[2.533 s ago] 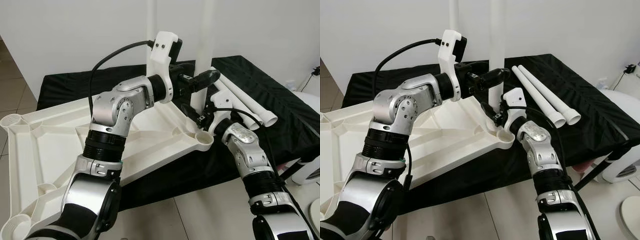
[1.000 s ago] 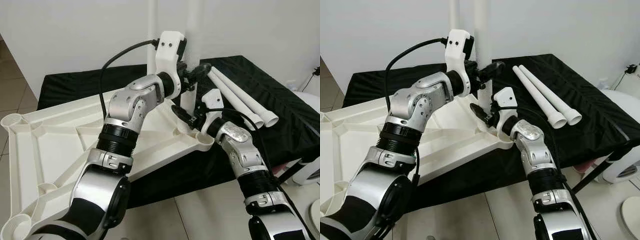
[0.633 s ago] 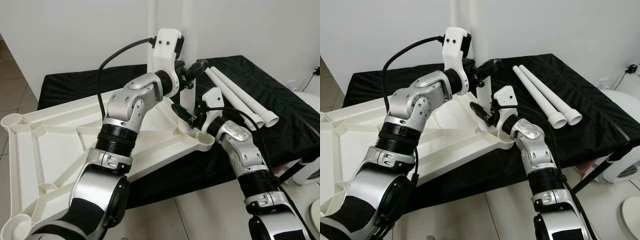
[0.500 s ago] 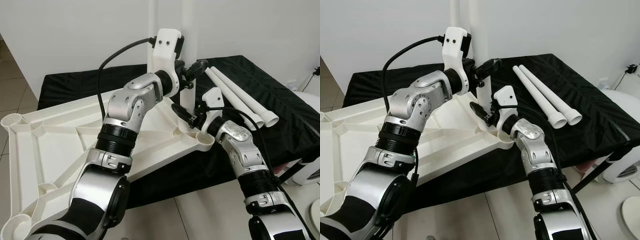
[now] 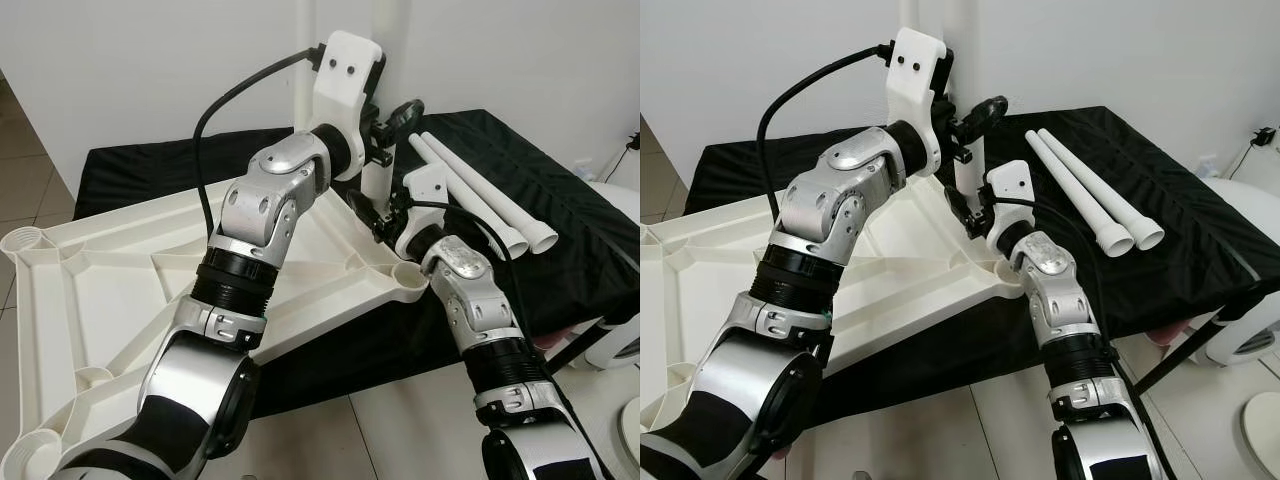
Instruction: Building children table
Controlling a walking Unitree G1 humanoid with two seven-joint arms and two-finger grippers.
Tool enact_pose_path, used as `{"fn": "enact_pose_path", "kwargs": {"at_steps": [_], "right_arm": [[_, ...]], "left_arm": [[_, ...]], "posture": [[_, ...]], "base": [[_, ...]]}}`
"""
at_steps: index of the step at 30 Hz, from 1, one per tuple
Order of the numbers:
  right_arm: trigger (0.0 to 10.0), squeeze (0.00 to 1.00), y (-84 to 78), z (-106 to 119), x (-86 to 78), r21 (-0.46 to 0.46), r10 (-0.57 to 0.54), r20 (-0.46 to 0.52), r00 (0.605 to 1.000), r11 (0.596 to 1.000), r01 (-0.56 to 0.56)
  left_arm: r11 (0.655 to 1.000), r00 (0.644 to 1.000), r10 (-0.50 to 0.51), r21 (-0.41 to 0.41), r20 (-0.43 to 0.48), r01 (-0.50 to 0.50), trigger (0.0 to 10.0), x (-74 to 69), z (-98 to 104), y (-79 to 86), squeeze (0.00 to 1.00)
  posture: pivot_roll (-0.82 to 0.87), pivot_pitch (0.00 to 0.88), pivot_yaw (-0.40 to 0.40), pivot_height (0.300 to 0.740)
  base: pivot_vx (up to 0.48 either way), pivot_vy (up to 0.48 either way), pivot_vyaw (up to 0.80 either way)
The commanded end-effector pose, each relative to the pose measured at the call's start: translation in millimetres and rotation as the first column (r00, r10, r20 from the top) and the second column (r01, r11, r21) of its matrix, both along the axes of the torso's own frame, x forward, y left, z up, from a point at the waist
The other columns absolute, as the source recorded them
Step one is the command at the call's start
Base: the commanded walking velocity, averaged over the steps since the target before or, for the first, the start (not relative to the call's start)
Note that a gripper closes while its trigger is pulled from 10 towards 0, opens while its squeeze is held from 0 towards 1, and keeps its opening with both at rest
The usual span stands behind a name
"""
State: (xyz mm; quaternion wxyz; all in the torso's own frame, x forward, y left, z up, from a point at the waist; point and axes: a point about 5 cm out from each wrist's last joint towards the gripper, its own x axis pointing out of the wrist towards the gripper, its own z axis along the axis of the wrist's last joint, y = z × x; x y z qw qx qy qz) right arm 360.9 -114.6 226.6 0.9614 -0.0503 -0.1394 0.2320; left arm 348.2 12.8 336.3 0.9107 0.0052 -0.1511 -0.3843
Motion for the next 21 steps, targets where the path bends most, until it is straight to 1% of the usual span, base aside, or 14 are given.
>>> {"fn": "enact_pose_path", "kwargs": {"at_steps": [1, 4, 5, 7, 8, 13, 16, 19, 20, 21], "right_arm": [[10.0, 0.0, -5.8, 1.7, 2.5, 0.0, -0.076, -0.001, 0.997, 0.997, 0.076], [10.0, 0.0, -7.0, 7.9, 4.2, -0.025, -0.148, 0.047, 0.988, 0.988, 0.15], [10.0, 0.0, -7.0, 7.9, 4.2, -0.025, -0.148, 0.047, 0.988, 0.988, 0.15], [10.0, 0.0, -6.1, 14.1, 5.4, -0.041, -0.196, 0.103, 0.975, 0.979, 0.201], [10.0, 0.0, -5.6, 15.4, 5.4, -0.041, -0.208, 0.114, 0.971, 0.976, 0.214], [10.0, 0.0, -4.4, 17.0, 5.3, -0.043, -0.228, 0.13, 0.965, 0.971, 0.236], [10.0, 0.0, 2.3, 15.0, 3.9, -0.096, -0.235, 0.184, 0.954, 0.962, 0.256], [10.0, 0.0, 4.0, 11.7, 2.9, -0.124, -0.238, 0.206, 0.949, 0.956, 0.267], [10.0, 0.0, 3.8, 8.5, 1.2, -0.157, -0.247, 0.25, 0.936, 0.944, 0.291], [10.0, 0.0, 3.8, 8.5, 1.2, -0.157, -0.247, 0.25, 0.936, 0.944, 0.291]], "left_arm": [[0.989, 0.989, 0.143, -0.033, 0.025, -0.142, 10.0, 0.6, 4.8, 5.8, 0.0], [0.988, 0.988, 0.152, -0.025, 0.037, -0.152, 10.0, -0.9, 4.0, 3.3, 0.0], [0.988, 0.988, 0.152, -0.025, 0.037, -0.152, 10.0, -0.9, 4.0, 3.3, 0.0], [0.988, 0.987, 0.156, -0.021, 0.034, -0.155, 10.0, -1.1, 1.0, 1.0, 0.0], [0.987, 0.987, 0.157, -0.02, 0.034, -0.157, 10.0, -1.2, 0.0, 0.4, 0.0], [0.987, 0.986, 0.161, -0.018, 0.037, -0.161, 10.0, -1.4, -1.3, 0.0, 0.0], [0.987, 0.987, 0.159, -0.001, 0.016, -0.159, 10.0, -0.2, -6.2, -3.0, 0.0], [0.988, 0.988, 0.155, 0.011, 0.008, -0.155, 10.0, 0.1, -8.5, -4.7, 0.0], [0.988, 0.989, 0.15, 0.027, -0.003, -0.15, 10.0, 0.8, -11.5, -6.3, 0.0], [0.988, 0.989, 0.15, 0.027, -0.003, -0.15, 10.0, 0.8, -11.5, -6.3, 0.0]], "posture": [[-0.08, 0.006, 0.011, 0.74], [-0.08, 0.009, 0.011, 0.74], [-0.08, 0.009, 0.011, 0.74], [-0.08, 0.01, 0.011, 0.74], [-0.08, 0.01, 0.011, 0.74], [-0.08, 0.012, 0.01, 0.74], [-0.07, 0.024, 0.014, 0.74], [-0.07, 0.026, 0.016, 0.74], [-0.08, 0.032, 0.02, 0.74], [-0.08, 0.032, 0.02, 0.74]], "base": [[0.0, 0.0, 0.0], [0.0, 0.0, 0.0], [0.0, 0.0, 0.0], [0.0, 0.0, 0.0], [0.0, 0.0, 0.0], [0.0, 0.0, 0.0], [0.0, 0.0, 0.0], [0.0, 0.0, 0.0], [0.0, 0.0, 0.0], [0.0, 0.0, 0.0]]}}
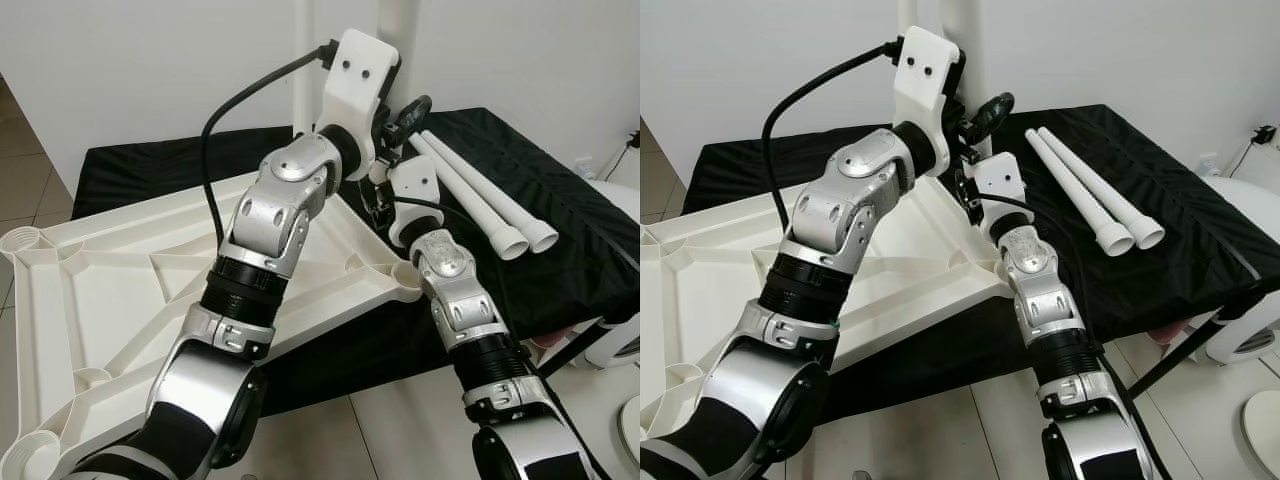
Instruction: Building children table
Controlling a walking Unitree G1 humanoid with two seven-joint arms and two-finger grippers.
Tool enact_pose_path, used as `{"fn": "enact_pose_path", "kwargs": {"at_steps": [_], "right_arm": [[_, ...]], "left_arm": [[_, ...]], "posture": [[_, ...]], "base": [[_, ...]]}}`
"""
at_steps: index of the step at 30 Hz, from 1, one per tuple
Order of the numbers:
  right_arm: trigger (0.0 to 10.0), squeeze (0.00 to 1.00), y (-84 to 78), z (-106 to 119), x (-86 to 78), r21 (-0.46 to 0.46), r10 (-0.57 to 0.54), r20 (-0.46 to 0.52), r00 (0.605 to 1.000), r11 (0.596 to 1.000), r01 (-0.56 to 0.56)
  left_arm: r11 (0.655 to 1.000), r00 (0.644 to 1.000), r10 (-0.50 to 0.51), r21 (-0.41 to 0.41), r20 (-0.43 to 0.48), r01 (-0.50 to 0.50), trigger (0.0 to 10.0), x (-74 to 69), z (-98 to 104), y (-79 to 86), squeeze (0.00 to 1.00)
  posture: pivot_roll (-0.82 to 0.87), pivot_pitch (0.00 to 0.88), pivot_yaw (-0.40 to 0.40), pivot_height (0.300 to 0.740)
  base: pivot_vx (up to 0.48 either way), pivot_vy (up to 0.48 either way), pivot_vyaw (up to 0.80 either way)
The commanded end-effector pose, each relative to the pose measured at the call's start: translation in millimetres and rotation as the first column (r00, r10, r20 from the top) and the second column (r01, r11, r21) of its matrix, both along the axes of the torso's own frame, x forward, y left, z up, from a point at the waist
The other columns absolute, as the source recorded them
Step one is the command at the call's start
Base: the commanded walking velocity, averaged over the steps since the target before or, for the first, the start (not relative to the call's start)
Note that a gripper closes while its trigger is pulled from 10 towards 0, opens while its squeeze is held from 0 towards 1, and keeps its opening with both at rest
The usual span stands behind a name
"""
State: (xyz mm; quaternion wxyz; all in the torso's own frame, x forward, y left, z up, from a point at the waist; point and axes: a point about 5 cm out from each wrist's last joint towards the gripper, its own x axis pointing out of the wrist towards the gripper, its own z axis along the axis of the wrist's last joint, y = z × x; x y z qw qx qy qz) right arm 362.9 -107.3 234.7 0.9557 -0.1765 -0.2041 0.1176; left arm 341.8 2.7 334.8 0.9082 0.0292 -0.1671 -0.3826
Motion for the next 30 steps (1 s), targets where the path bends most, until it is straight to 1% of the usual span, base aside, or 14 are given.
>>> {"fn": "enact_pose_path", "kwargs": {"at_steps": [1, 2, 5, 9, 12, 14, 15, 17, 20, 21, 23, 25, 28, 30], "right_arm": [[10.0, 0.0, -3.6, -0.3, -1.2, -0.023, -0.031, 0.043, 0.999, 0.999, 0.032], [10.0, 0.0, -5.6, -1.7, -1.7, -0.029, -0.06, 0.064, 0.996, 0.998, 0.062], [10.0, 0.0, -6.1, -2.1, -1.8, -0.029, -0.067, 0.068, 0.995, 0.997, 0.069], [10.0, 0.0, -8.7, -4.3, -2.6, 0.015, -0.112, 0.094, 0.989, 0.994, 0.111], [10.0, 0.0, -8.3, -5.1, -2.7, 0.023, -0.123, 0.108, 0.986, 0.992, 0.122], [10.0, 0.0, -7.2, -6.3, -4.6, 0.045, -0.139, 0.123, 0.983, 0.99, 0.134], [10.0, 0.0, -5.1, -8.5, -7.9, 0.088, -0.163, 0.147, 0.976, 0.984, 0.152], [10.0, 0.0, -3.1, -9.9, -9.9, 0.113, -0.176, 0.158, 0.972, 0.981, 0.159], [10.0, 0.0, 1.1, -13.2, -12.2, 0.125, -0.182, 0.161, 0.97, 0.979, 0.162], [10.0, 0.0, 5.6, -16.8, -13.5, 0.13, -0.182, 0.156, 0.971, 0.978, 0.162], [10.0, 0.0, 6.5, -17.5, -13.7, 0.131, -0.181, 0.155, 0.971, 0.978, 0.162], [10.0, 0.0, 9.4, -18.5, -14.5, 0.138, -0.184, 0.157, 0.97, 0.977, 0.163], [10.0, 0.0, 10.0, -18.8, -14.5, 0.142, -0.188, 0.16, 0.969, 0.976, 0.166], [10.0, 0.0, 9.1, -19.4, -13.4, 0.18, -0.218, 0.142, 0.965, 0.965, 0.192]], "left_arm": [[0.99, 0.988, 0.142, -0.001, -0.054, -0.142, 10.0, 7.3, -10.7, 3.4, 0.0], [0.99, 0.988, 0.143, 0.003, -0.059, -0.143, 10.0, 7.8, -11.9, 3.1, 0.0], [0.99, 0.988, 0.144, 0.003, -0.06, -0.144, 10.0, 8.0, -12.2, 3.0, 0.0], [0.987, 0.984, 0.157, 0.001, -0.084, -0.158, 10.0, 10.4, -13.6, 3.7, 0.0], [0.987, 0.983, 0.163, 0.0, -0.091, -0.163, 10.0, 11.2, -13.9, 4.1, 0.0], [0.985, 0.98, 0.173, 0.001, -0.098, -0.174, 10.0, 12.8, -14.2, 4.9, 0.0], [0.981, 0.976, 0.191, 0.001, -0.109, -0.192, 10.0, 15.5, -14.6, 6.6, 0.0], [0.979, 0.973, 0.2, 0.0, -0.115, -0.202, 10.0, 17.0, -14.9, 7.6, 0.0], [0.977, 0.97, 0.21, -0.003, -0.124, -0.212, 10.0, 18.5, -15.6, 8.7, 0.0], [0.975, 0.967, 0.221, -0.001, -0.127, -0.223, 10.0, 20.2, -15.6, 10.2, 0.0], [0.974, 0.967, 0.223, -0.001, -0.127, -0.225, 10.0, 20.6, -15.6, 10.5, 0.0], [0.969, 0.961, 0.243, -0.007, -0.134, -0.246, 10.0, 24.0, -14.5, 14.9, 0.0], [0.968, 0.96, 0.246, -0.008, -0.136, -0.249, 10.0, 24.7, -14.2, 15.7, 0.0], [0.962, 0.954, 0.266, -0.017, -0.136, -0.271, 10.0, 27.2, -12.0, 20.1, 0.0]], "posture": [[-0.08, 0.032, 0.02, 0.74], [-0.08, 0.037, 0.023, 0.74], [-0.08, 0.037, 0.023, 0.74], [-0.08, 0.042, 0.028, 0.74], [-0.08, 0.042, 0.028, 0.74], [-0.07, 0.046, 0.029, 0.74], [-0.07, 0.046, 0.029, 0.74], [-0.07, 0.047, 0.029, 0.74], [-0.07, 0.047, 0.029, 0.74], [-0.07, 0.047, 0.029, 0.74], [-0.07, 0.047, 0.029, 0.74], [-0.07, 0.048, 0.03, 0.74], [-0.07, 0.048, 0.03, 0.74], [-0.07, 0.047, 0.033, 0.74]], "base": [[0.0, 0.0, 0.0], [0.0, 0.0, 0.0], [0.0, 0.0, 0.0], [0.0, 0.0, 0.0], [0.0, 0.0, 0.0], [0.0, 0.0, 0.0], [0.0, 0.0, 0.0], [0.0, 0.0, 0.0], [0.0, 0.0, 0.0], [0.0, 0.0, 0.0], [0.0, 0.0, 0.0], [0.0, 0.0, 0.0], [0.0, 0.0, 0.0], [0.0, 0.0, 0.0]]}}
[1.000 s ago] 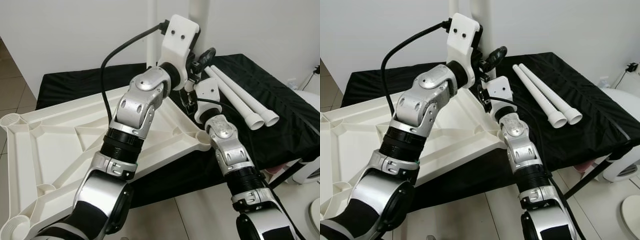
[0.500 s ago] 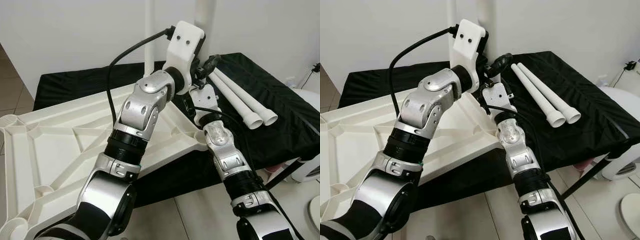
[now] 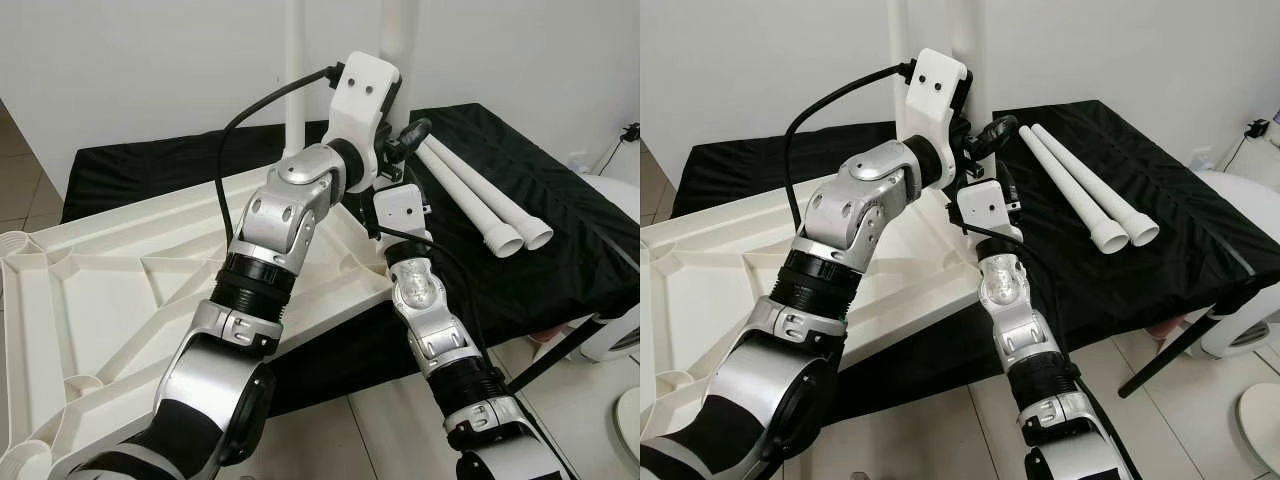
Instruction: Building children table
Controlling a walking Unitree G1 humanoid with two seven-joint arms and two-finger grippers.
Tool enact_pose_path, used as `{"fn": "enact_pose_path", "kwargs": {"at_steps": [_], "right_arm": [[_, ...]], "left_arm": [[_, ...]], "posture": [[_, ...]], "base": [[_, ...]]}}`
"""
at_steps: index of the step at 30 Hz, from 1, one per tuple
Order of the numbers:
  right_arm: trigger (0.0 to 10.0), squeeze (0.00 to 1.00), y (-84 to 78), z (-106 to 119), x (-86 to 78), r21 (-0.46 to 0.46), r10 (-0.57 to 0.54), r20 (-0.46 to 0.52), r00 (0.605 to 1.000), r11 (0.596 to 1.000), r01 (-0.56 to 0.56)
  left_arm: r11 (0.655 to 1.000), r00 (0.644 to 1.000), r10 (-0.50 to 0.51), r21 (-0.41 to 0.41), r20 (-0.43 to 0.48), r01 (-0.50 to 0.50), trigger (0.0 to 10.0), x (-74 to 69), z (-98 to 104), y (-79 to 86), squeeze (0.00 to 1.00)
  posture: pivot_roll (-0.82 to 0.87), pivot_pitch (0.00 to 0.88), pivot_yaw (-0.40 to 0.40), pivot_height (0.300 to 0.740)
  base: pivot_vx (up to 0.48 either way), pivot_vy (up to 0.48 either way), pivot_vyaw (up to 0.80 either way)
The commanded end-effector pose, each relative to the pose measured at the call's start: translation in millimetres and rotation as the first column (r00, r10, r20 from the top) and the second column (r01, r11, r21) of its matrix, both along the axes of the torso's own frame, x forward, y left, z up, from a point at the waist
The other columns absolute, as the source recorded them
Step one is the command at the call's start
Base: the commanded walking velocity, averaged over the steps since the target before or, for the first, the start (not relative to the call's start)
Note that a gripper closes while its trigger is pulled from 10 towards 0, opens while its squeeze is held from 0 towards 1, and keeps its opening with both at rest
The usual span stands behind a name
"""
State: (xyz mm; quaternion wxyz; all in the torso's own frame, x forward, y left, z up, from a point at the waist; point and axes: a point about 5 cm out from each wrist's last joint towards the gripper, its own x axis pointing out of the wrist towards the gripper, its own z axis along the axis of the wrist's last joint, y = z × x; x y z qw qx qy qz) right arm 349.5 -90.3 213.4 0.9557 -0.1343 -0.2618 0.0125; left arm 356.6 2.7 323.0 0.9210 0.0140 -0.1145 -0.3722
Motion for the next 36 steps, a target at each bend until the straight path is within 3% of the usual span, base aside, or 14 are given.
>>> {"fn": "enact_pose_path", "kwargs": {"at_steps": [1, 10, 36], "right_arm": [[10.0, 0.0, -8.8, 2.1, 0.1, 0.041, -0.062, 0.025, 0.998, 0.997, 0.061], [10.0, 0.0, -13.6, 0.7, 3.1, 0.137, -0.113, -0.011, 0.993, 0.984, 0.114], [10.0, 0.0, -24.2, 10.0, 12.2, 0.221, -0.218, -0.038, 0.975, 0.95, 0.221]], "left_arm": [[0.967, 0.967, 0.254, -0.032, -0.024, -0.254, 10.0, 13.3, 1.2, 21.9, 0.0], [0.96, 0.961, 0.275, -0.056, -0.015, -0.276, 10.0, 15.6, 8.4, 28.6, 0.0], [0.963, 0.965, 0.263, -0.061, -0.014, -0.264, 10.0, 12.3, 7.4, 25.4, 0.0]], "posture": [[-0.07, 0.049, 0.033, 0.74], [-0.07, 0.048, 0.029, 0.74], [-0.07, 0.046, 0.026, 0.74]], "base": [[0.0, 0.0, 0.0], [0.0, 0.0, 0.0], [0.0, 0.0, 0.0]]}}
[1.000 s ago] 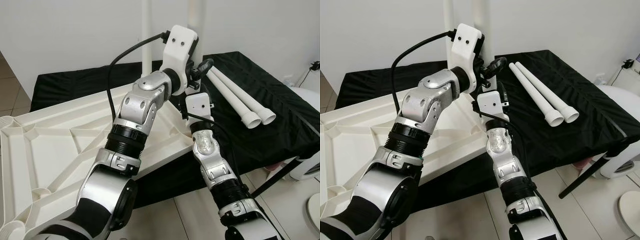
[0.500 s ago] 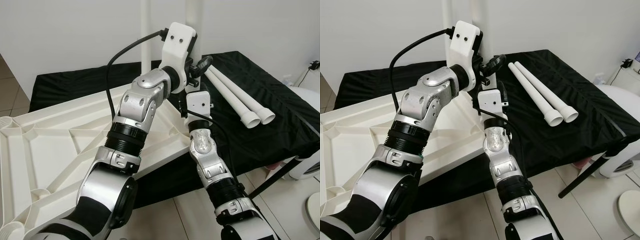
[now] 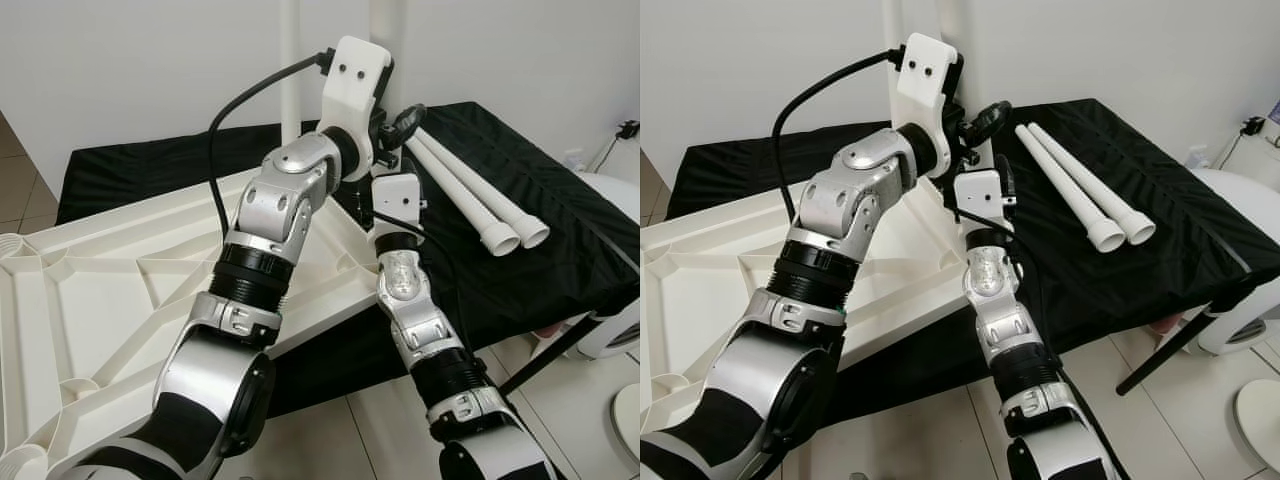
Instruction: Building children table
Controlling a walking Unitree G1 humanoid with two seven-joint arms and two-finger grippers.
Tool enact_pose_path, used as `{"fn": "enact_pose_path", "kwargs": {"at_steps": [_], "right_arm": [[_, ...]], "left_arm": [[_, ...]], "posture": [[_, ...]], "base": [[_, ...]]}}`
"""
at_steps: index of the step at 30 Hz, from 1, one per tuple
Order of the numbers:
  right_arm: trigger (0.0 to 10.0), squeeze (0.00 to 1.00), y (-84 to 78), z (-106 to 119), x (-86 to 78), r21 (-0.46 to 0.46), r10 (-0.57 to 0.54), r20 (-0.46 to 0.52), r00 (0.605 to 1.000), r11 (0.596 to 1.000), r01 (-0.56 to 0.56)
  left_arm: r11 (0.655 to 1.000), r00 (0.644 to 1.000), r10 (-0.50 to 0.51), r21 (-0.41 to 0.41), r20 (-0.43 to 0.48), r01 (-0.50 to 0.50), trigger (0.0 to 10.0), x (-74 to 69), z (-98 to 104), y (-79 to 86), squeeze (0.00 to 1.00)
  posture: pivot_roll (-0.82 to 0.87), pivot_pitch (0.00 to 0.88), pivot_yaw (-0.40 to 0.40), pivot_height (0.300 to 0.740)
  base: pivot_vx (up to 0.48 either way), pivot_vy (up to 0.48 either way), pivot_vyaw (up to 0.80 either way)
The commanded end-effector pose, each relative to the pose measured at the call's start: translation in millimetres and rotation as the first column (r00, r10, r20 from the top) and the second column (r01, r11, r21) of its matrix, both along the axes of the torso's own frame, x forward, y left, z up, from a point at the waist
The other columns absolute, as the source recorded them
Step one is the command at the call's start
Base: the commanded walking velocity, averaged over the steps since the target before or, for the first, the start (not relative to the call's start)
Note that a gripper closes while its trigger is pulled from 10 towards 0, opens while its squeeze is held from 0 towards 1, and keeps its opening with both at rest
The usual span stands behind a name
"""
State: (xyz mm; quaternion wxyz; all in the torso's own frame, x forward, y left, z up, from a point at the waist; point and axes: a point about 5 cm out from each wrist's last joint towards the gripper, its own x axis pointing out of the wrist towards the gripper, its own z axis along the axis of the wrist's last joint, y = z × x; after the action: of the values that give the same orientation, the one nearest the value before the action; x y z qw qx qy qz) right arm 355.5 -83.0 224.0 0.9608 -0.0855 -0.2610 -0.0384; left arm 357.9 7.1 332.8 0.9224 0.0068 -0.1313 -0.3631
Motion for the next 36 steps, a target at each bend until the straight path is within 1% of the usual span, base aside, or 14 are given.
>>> {"fn": "enact_pose_path", "kwargs": {"at_steps": [1, 11, 12, 13, 14, 15, 16, 24, 25, 27, 28, 29, 30, 36], "right_arm": [[10.0, 0.0, -32.3, -0.2, 6.7, 0.109, -0.152, -0.037, 0.988, 0.982, 0.155], [10.0, 0.0, -36.9, 0.4, 8.9, 0.129, -0.186, -0.05, 0.981, 0.973, 0.191], [7.3, 0.0, -36.7, 0.7, 9.1, 0.125, -0.186, -0.049, 0.981, 0.974, 0.191], [7.3, 0.0, -36.7, 0.7, 9.1, 0.125, -0.186, -0.049, 0.981, 0.974, 0.191], [4.6, 0.0, -36.6, 0.7, 9.3, 0.124, -0.186, -0.05, 0.981, 0.974, 0.191], [4.6, 0.0, -36.6, 0.7, 9.4, 0.124, -0.186, -0.051, 0.981, 0.974, 0.191], [3.5, 0.0, -36.6, 0.8, 9.6, 0.125, -0.187, -0.052, 0.981, 0.973, 0.192], [2.2, 0.0, -37.1, 1.8, 10.1, 0.131, -0.192, -0.051, 0.98, 0.972, 0.197], [0.0, 0.0, -37.2, 2.1, 10.2, 0.126, -0.195, -0.049, 0.98, 0.972, 0.2], [0.9, 0.0, -37.8, 2.3, 10.3, 0.125, -0.201, -0.049, 0.978, 0.971, 0.206], [4.0, 0.0, -38.0, 2.4, 10.2, 0.125, -0.203, -0.048, 0.978, 0.97, 0.207], [4.0, 0.0, -38.0, 2.4, 10.2, 0.125, -0.203, -0.048, 0.978, 0.97, 0.207], [10.0, 0.0, -38.0, 2.3, 10.2, 0.129, -0.202, -0.049, 0.978, 0.97, 0.206], [10.0, 0.0, -38.5, 1.6, 10.7, 0.13, -0.199, -0.055, 0.978, 0.97, 0.205]], "left_arm": [[0.968, 0.969, 0.246, -0.034, -0.038, -0.247, 10.0, 10.5, -2.3, 20.8, 0.0], [0.971, 0.971, 0.235, -0.034, -0.036, -0.236, 10.0, 8.3, -2.5, 17.3, 0.0], [0.971, 0.971, 0.234, -0.035, -0.036, -0.236, 10.0, 8.2, -2.6, 17.0, 0.0], [0.971, 0.971, 0.234, -0.035, -0.036, -0.236, 10.0, 8.2, -2.6, 17.0, 0.0], [0.972, 0.972, 0.233, -0.034, -0.036, -0.234, 10.0, 8.0, -2.8, 16.7, 0.0], [0.972, 0.972, 0.232, -0.034, -0.036, -0.234, 10.0, 7.9, -2.9, 16.5, 0.0], [0.972, 0.972, 0.231, -0.033, -0.037, -0.232, 10.0, 7.8, -3.1, 16.2, 0.0], [0.973, 0.973, 0.228, -0.035, -0.038, -0.23, 10.0, 7.7, -3.2, 16.1, 0.0], [0.973, 0.973, 0.228, -0.035, -0.037, -0.229, 10.0, 7.7, -3.2, 16.1, 0.0], [0.974, 0.974, 0.221, -0.037, -0.04, -0.223, 10.0, 7.6, -3.3, 15.6, 0.01], [0.978, 0.978, 0.203, -0.046, -0.045, -0.205, 10.0, 6.9, -3.5, 14.7, 1.0], [0.978, 0.978, 0.203, -0.046, -0.045, -0.205, 10.0, 6.9, -3.5, 14.7, 1.0], [0.981, 0.981, 0.187, -0.052, -0.048, -0.189, 10.0, 6.2, -3.6, 14.0, 1.0], [0.983, 0.984, 0.17, -0.055, -0.052, -0.173, 10.0, 5.4, -3.7, 13.0, 1.0]], "posture": [[-0.07, 0.046, 0.026, 0.74], [-0.07, 0.048, 0.025, 0.74], [-0.07, 0.048, 0.025, 0.74], [-0.07, 0.048, 0.025, 0.74], [-0.07, 0.049, 0.025, 0.74], [-0.07, 0.049, 0.025, 0.74], [-0.07, 0.05, 0.025, 0.74], [-0.07, 0.052, 0.026, 0.74], [-0.07, 0.052, 0.026, 0.74], [-0.07, 0.053, 0.027, 0.74], [-0.07, 0.054, 0.027, 0.74], [-0.07, 0.054, 0.027, 0.74], [-0.07, 0.054, 0.027, 0.74], [-0.07, 0.054, 0.027, 0.74]], "base": [[0.0, 0.0, 0.0], [0.0, 0.0, 0.0], [0.0, 0.0, 0.0], [0.0, 0.0, 0.0], [0.0, 0.0, 0.0], [0.0, 0.0, 0.0], [0.0, 0.0, 0.0], [0.0, 0.0, 0.0], [0.0, 0.0, 0.0], [0.0, 0.0, 0.0], [0.0, 0.0, 0.0], [0.0, 0.0, 0.0], [0.0, 0.0, 0.0], [0.0, 0.0, 0.0]]}}
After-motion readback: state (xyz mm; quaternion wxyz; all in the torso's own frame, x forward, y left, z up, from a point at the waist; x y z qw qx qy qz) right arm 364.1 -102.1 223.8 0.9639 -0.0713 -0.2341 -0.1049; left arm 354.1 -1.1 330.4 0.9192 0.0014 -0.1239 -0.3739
